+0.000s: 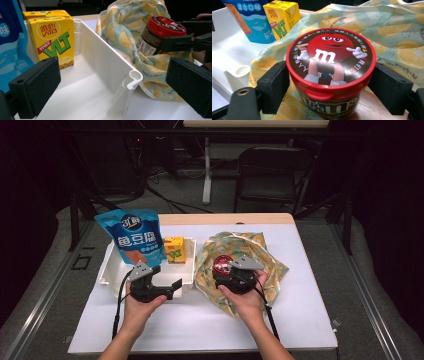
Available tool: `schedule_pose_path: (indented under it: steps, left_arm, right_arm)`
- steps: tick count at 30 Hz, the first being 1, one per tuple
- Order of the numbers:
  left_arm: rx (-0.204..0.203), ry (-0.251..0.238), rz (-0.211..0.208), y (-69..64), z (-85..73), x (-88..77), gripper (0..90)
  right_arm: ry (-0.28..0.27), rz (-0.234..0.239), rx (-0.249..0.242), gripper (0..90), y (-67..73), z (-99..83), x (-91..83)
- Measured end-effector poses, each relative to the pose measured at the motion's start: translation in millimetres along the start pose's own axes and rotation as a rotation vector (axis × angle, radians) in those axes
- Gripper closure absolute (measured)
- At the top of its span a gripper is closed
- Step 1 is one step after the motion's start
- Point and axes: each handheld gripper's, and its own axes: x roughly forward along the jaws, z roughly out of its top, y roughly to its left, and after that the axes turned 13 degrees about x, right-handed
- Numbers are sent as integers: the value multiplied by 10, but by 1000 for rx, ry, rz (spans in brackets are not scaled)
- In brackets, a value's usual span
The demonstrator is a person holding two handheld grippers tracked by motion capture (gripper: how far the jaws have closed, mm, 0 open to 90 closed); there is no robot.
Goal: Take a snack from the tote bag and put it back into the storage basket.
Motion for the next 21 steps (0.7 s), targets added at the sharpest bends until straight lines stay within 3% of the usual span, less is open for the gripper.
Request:
schedule_pose_path:
  steps: [8, 13, 21]
  left_arm:
    - [11, 7, -7, -50, -4, 32, 0]
    - [24, 12, -16, -75, -1, 47, 0]
    - [26, 5, -28, -109, 2, 62, 0]
  right_arm:
    - [7, 0, 16, 226, -16, 10, 52]
    - [-3, -20, -27, 247, 1, 10, 28]
    - [-11, 5, -29, 251, -19, 29, -26]
